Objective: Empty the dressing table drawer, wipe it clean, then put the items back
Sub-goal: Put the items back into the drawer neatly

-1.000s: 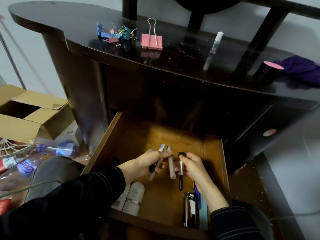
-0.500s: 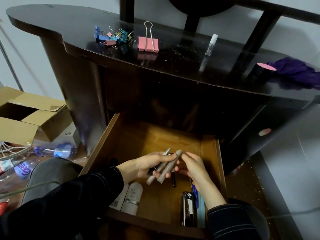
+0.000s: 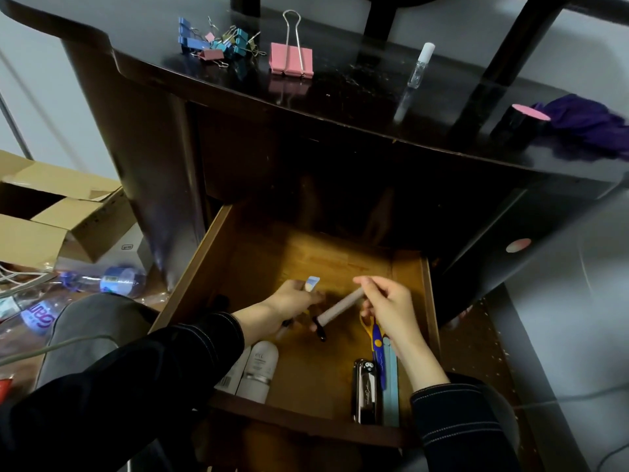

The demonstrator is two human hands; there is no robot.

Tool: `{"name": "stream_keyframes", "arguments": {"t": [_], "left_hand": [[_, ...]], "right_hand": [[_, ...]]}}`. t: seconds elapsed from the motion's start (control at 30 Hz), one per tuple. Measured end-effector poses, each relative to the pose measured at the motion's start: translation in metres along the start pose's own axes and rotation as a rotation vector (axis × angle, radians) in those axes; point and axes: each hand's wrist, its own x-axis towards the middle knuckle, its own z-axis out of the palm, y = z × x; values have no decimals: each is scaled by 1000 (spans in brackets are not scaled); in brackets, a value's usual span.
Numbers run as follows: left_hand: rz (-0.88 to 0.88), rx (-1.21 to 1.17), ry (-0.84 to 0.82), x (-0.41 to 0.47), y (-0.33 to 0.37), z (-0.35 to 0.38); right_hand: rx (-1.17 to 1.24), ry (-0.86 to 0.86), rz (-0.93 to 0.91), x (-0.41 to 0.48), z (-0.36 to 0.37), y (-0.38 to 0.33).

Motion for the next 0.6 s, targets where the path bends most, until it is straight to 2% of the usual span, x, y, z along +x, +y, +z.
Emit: {"name": "stream_keyframes", "arguments": {"t": [0.07,0.13,0.27,0.4,0.6], "left_hand": [[10,5,75,3,-2,-6],[22,2,104,5,-1,-9],[54,66,77,5,-1,-4],[69,132,48,4,-4,-1],[79,145,59,6,-7,-3]], "right_hand": [[-162,-81,5,1,-9,6],[-331,-245,48,1,-10,14],[-556,-446,57,0,0,28],[-620,-488,64,-2,6,34],[-807,-424,74,-3,10,35]]}}
